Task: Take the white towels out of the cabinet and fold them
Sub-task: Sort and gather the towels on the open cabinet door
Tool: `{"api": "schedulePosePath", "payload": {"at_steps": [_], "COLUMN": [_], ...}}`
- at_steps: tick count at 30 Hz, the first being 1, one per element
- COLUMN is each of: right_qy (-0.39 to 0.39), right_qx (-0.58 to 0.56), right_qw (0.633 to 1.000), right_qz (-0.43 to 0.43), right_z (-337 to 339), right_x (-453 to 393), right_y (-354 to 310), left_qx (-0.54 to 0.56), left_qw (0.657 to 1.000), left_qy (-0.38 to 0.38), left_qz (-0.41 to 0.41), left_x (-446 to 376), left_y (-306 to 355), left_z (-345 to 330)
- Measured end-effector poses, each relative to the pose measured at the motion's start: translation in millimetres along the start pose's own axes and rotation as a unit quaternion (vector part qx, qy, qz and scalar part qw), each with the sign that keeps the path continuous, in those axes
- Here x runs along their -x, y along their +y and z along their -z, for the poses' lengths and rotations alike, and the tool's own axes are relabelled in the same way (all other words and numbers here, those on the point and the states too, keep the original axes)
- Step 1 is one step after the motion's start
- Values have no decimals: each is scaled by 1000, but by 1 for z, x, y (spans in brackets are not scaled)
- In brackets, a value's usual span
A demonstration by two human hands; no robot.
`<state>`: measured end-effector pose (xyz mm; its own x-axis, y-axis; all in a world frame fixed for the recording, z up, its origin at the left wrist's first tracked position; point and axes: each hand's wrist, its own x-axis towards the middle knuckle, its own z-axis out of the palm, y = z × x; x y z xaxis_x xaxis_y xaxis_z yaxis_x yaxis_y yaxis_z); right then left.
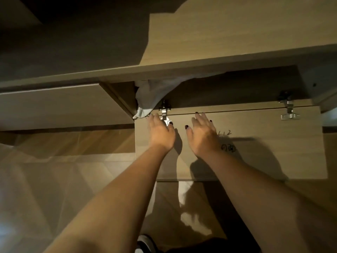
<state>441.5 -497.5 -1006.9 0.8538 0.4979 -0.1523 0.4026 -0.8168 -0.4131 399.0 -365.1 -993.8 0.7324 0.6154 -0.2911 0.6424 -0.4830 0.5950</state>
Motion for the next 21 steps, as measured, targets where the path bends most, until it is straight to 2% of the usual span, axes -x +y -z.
{"api": "schedulePosePath", "payload": {"at_steps": [3,7,12,14,16,19,21], "right_qy": [-15,13,16,-7,-45,-63,-54], "right_qx": [52,101,132,172,221,254,243], "right_qw": [998,992,990,984,972,962,966], "right_qz": [40,71,43,48,59,77,75], "right_z": [-7,18,34,28,24,26,29], "right_x": [-43,-84,-92,-83,-77,-76,-78], "right_y": [2,10,34,47,58,63,59], "left_qx": [-69,-149,-228,-261,-277,-283,-206], "left_qw": [996,983,969,962,958,949,965], "left_qy": [32,68,88,77,71,124,152], "left_qz": [-36,-87,-21,-27,-24,-66,-55], "left_x": [-38,-77,-105,-103,-102,-107,-109], "left_y": [-11,-19,-24,-34,-44,-49,-45], "left_z": [-9,-5,9,8,10,16,19]}}
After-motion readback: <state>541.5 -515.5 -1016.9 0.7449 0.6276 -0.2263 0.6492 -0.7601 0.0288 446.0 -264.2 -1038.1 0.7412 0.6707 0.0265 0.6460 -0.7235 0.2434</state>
